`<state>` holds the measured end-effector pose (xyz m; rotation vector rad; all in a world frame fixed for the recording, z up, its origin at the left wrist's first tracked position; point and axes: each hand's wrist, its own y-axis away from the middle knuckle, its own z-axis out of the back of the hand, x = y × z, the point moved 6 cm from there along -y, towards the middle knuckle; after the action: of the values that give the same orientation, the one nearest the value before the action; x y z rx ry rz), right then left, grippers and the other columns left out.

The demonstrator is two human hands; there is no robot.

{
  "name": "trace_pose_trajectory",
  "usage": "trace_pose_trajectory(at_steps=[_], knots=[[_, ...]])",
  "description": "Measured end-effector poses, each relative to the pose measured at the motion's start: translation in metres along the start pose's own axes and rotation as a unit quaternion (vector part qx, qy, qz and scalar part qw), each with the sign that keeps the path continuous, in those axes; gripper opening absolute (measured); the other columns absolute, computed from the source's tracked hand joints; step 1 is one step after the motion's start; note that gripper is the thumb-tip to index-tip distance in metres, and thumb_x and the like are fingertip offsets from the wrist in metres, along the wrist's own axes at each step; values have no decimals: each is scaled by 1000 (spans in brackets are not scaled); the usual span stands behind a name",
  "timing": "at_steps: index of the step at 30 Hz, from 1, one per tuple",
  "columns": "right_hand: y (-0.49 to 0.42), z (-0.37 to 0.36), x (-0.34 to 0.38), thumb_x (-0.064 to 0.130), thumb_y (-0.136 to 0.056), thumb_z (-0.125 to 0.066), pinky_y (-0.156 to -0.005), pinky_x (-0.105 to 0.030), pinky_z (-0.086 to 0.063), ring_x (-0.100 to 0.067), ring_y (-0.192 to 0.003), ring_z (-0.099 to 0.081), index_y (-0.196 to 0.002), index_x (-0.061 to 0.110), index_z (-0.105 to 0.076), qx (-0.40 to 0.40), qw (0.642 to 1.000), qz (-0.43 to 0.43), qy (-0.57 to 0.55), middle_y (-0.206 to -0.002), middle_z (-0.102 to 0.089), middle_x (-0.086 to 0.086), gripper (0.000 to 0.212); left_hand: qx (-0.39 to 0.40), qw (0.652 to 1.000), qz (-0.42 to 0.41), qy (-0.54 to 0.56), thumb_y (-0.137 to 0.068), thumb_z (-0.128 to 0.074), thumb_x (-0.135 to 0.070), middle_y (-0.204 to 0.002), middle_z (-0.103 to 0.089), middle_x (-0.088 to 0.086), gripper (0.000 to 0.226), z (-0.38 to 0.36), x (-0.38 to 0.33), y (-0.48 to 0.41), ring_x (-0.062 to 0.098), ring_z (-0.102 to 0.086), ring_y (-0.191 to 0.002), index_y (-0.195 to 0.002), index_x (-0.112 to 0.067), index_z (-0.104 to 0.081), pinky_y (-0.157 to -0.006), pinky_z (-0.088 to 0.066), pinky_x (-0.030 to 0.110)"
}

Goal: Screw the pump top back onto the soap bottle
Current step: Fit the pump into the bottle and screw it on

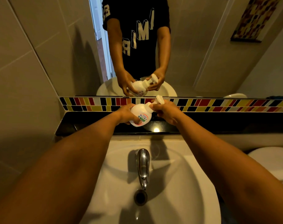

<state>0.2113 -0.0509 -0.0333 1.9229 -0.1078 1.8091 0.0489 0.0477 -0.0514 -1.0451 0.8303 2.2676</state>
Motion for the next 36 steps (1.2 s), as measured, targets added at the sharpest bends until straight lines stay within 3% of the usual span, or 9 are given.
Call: trace_pose_trajectory(at_steps=[6,11,13,16,19,26,32,36], knots=[[-1,-6,-1,11,-87,-70,-88,-38,-50,-31,-109,-62,-120,7,-61,20,1000,13,14,-116,-67,-14,35,4,1000,1,30,-68,-86,-14,-119,-65,7,69,-3,-2,1,26,-63,-106,-128,-20,-52,-77,-60,37],[0,-11,5,31,-86,-73,-69,-28,-52,-24,-95,-65,-120,5,-58,-7,996,55,68,-107,-68,-12,45,8,1000,2,30,-68,-85,-13,-119,-64,6,70,-3,-4,1,27,-62,-109,-128,-21,-51,-79,-59,38],[0,-13,6,37,-86,-72,-69,-30,-54,-24,-94,-67,-118,8,-59,4,995,70,74,-106,-69,-11,44,10,999,0,33,-68,-85,-13,-120,-64,7,69,-2,-6,1,27,-62,-109,-128,-20,-52,-82,-60,41],[-1,-14,3,29,-86,-72,-90,-45,-57,-33,-108,-66,-127,13,-57,46,995,54,67,-119,-67,-15,46,10,1000,0,28,-68,-85,-13,-121,-63,8,70,3,-6,1,29,-62,-110,-129,-19,-51,-87,-59,45],[-2,-13,-2,13,-88,-69,-98,-47,-53,-36,-113,-63,-126,8,-57,63,996,28,55,-123,-65,-19,40,11,1000,4,24,-69,-84,-13,-122,-62,8,69,6,-5,2,28,-62,-110,-129,-20,-50,-88,-58,44],[-1,-17,-3,32,-86,-73,-95,-46,-55,-34,-110,-66,-124,9,-59,41,998,41,29,-114,-70,-15,47,8,999,4,42,-69,-85,-16,-122,-64,8,69,2,-8,5,28,-63,-109,-129,-21,-52,-84,-60,43],[-1,-12,-7,12,-87,-69,-92,-44,-54,-35,-113,-64,-132,11,-54,57,998,15,13,-123,-65,-16,48,8,998,5,55,-70,-84,-13,-122,-63,8,67,5,-9,8,29,-62,-112,-129,-19,-52,-85,-59,42],[0,-14,-4,22,-85,-75,-84,-38,-58,-34,-109,-67,-127,14,-53,46,999,14,15,-122,-66,-16,48,11,999,4,47,-71,-84,-13,-121,-64,8,59,2,-13,9,28,-63,-110,-121,-22,-53,-88,-58,44]])
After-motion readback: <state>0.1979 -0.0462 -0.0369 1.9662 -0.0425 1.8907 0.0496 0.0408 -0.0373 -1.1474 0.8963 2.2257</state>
